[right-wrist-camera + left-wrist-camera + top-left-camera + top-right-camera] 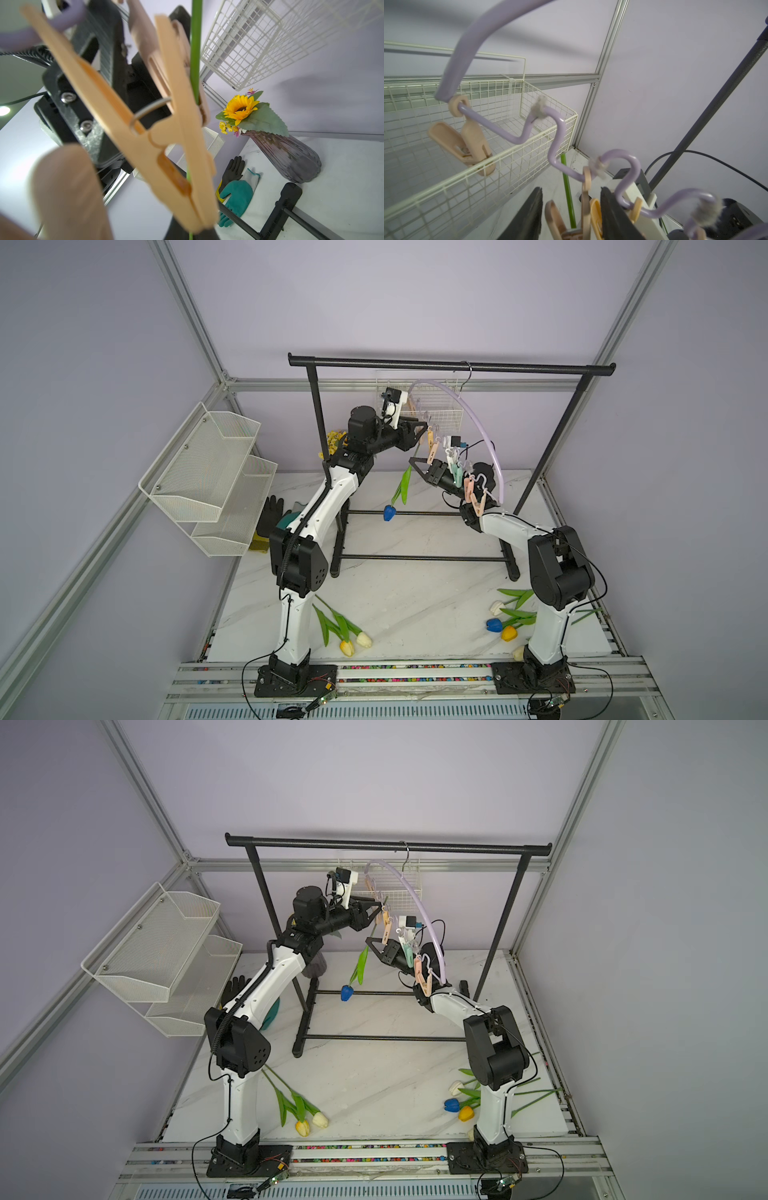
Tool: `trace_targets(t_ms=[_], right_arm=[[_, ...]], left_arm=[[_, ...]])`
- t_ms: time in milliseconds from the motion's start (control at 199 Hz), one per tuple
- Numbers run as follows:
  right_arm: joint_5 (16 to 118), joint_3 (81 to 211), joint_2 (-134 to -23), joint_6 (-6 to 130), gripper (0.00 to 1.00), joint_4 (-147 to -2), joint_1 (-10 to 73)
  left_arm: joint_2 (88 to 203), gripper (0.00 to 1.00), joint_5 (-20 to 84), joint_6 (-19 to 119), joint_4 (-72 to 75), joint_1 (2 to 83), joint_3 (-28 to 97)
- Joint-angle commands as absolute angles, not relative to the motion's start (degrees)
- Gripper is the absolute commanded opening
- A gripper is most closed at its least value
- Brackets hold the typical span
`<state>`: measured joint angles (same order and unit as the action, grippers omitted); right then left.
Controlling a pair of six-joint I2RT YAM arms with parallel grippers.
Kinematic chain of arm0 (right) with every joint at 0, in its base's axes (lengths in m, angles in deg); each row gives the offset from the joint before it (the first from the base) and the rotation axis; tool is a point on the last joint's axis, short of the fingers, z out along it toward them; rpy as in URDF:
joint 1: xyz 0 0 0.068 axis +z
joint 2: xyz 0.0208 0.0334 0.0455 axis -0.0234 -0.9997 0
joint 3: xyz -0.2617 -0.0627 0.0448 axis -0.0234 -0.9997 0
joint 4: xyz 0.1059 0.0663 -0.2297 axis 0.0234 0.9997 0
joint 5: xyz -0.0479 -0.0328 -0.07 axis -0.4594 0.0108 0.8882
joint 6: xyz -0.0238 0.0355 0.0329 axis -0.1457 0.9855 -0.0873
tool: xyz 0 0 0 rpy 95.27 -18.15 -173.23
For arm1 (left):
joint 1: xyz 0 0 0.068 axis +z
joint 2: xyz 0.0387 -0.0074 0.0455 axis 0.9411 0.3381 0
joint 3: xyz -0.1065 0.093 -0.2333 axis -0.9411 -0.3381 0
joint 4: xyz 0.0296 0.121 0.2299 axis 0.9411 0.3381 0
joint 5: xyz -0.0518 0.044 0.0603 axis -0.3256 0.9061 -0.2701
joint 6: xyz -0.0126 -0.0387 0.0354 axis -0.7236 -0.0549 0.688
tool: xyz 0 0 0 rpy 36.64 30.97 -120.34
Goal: Dry the flowers on a clothes hanger
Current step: Clamp the flower onto the hanger.
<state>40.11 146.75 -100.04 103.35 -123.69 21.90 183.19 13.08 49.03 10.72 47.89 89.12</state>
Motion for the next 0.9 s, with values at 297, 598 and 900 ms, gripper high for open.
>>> trace_targets(t_ms=[297, 598, 900], right_arm=[[39.98, 148.13, -99.45, 94.3, 0.01, -116.44, 21.14], [39.7, 149.52, -99.73, 87.53, 0.2, -111.3, 18.42], [38.43, 150.53, -99.65, 83.16, 0.34, -108.61, 15.86]], left_arm=[[177.97, 0.73, 13.19, 49.34, 10.31, 48.53, 87.04], [169.08, 0.83, 14.26, 53.01, 10.53, 48.73, 76.95], [159.01, 0.83, 18.04, 53.37, 13.67, 48.72, 65.73]])
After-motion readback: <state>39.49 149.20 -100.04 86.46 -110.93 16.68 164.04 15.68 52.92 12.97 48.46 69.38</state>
